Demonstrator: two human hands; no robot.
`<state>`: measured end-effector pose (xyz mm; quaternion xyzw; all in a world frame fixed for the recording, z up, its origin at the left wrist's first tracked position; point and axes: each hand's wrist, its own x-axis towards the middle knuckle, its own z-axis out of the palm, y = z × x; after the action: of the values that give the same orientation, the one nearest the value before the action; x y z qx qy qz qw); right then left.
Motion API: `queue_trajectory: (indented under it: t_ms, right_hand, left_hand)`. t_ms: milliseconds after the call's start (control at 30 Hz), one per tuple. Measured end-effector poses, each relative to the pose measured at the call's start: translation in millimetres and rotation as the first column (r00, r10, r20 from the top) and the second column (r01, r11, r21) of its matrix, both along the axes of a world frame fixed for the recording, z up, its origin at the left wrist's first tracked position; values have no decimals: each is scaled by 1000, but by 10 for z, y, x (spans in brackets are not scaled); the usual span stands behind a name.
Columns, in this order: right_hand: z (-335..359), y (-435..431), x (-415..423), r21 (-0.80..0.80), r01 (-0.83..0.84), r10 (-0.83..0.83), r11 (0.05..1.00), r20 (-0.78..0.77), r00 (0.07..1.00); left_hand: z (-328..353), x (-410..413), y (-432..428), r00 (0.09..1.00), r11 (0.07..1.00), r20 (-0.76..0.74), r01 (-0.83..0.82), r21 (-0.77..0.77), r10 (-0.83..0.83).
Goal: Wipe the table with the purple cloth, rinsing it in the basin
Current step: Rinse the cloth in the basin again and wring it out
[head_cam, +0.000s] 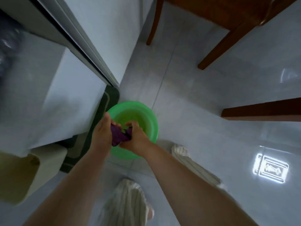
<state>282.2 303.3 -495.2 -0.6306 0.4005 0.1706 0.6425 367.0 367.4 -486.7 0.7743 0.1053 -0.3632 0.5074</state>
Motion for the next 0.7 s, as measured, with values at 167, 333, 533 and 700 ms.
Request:
queue_trajectory:
  t_ms: [167, 333, 533, 700]
  right_hand:
    - [1510, -247, -193, 56, 194, -200, 979, 153, 968]
    - [2940, -514, -584, -81, 319, -287, 944, 271, 919]
    - [4414, -1181, -1838, -436, 490, -339, 755, 380, 861]
    - [4968, -1863, -3218, -495, 699, -582, 515, 397, 710]
  left_hand:
    - [1448, -6, 92, 978, 977, 34, 208, -38, -207]
    - [2870, -147, -338, 875, 846, 152, 483, -224, -460]
    - [4272, -970, -1320, 672, 509, 112, 649, -566, -732]
    - [4768, -2170, -2418, 424, 278, 366, 879, -387, -829]
